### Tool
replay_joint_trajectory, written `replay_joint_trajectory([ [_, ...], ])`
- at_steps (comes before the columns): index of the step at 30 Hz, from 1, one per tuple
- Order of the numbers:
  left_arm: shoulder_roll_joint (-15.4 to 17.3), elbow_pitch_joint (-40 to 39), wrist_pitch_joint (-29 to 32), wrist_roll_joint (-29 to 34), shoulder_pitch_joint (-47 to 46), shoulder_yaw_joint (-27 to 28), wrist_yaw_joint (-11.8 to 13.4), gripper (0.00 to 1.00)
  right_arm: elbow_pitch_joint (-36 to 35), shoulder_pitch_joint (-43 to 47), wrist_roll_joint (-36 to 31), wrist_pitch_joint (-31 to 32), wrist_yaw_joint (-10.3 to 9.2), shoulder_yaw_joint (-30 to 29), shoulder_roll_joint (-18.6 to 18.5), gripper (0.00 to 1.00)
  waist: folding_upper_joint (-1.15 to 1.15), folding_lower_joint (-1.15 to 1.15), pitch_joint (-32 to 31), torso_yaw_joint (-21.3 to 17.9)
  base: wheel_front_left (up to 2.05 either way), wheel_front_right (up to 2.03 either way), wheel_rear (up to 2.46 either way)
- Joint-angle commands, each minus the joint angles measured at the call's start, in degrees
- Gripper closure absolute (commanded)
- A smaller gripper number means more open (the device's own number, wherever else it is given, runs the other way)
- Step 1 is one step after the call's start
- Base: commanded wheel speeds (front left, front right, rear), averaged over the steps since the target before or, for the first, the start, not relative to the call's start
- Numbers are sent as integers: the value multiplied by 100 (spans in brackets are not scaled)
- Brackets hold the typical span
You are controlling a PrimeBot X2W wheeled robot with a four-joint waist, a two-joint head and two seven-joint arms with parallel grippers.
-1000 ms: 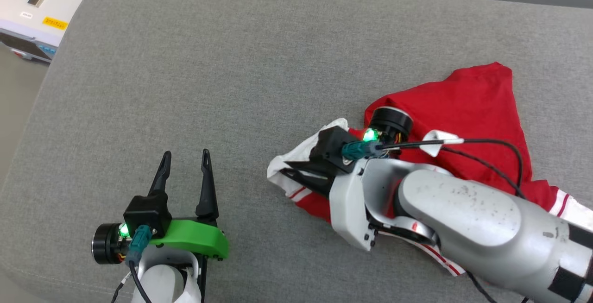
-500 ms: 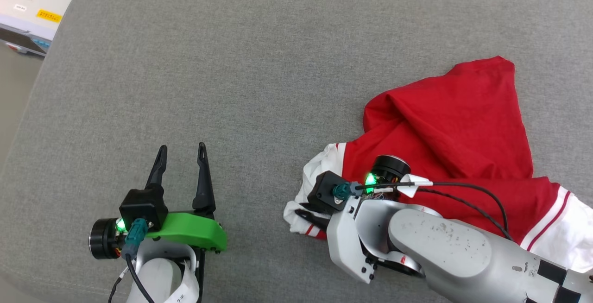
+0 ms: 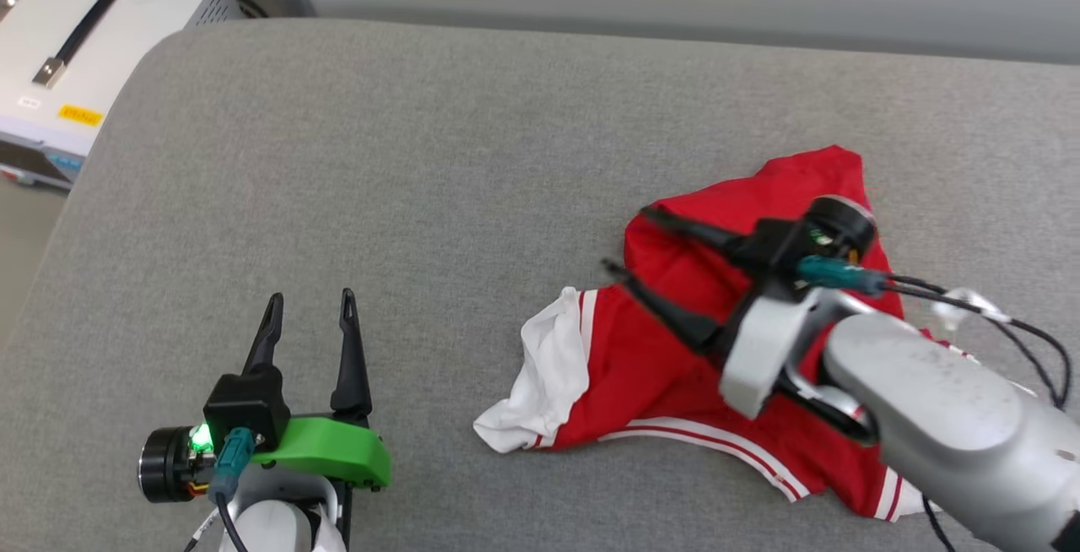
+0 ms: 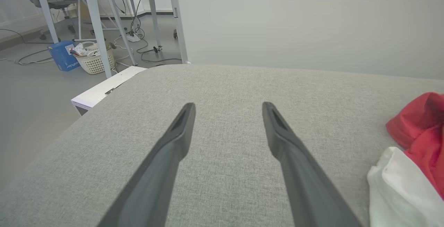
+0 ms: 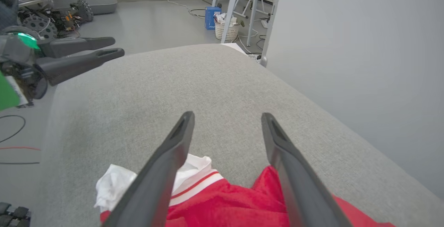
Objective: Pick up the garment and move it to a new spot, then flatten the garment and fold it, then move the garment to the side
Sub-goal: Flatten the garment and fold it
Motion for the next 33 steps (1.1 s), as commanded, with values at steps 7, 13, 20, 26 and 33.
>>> replay_joint_trajectory([
  [7,-15,-223,-33,163,222,68,-66,0,-756,1338,-629,-50,-3,-2216,-279,0,0,0,-360,-305,0,0,0],
  [13,-15,-354,-33,236,294,57,-98,0,-1096,1820,-1031,-51,-3,-3423,-461,0,0,0,-363,-360,0,0,0],
  [20,-15,-441,-33,235,177,-34,-106,0,-1182,1095,-879,755,-3,-3574,-1086,0,0,0,-91,-291,0,0,0],
  [26,-15,-451,-33,157,-16,-131,-69,0,-990,244,157,2963,-3,-2862,-1738,0,0,0,250,-149,0,0,0],
  [33,-15,-492,-33,16,-367,-339,22,0,-126,-407,1086,5238,-3,-2311,-1943,0,0,0,799,112,0,0,0],
])
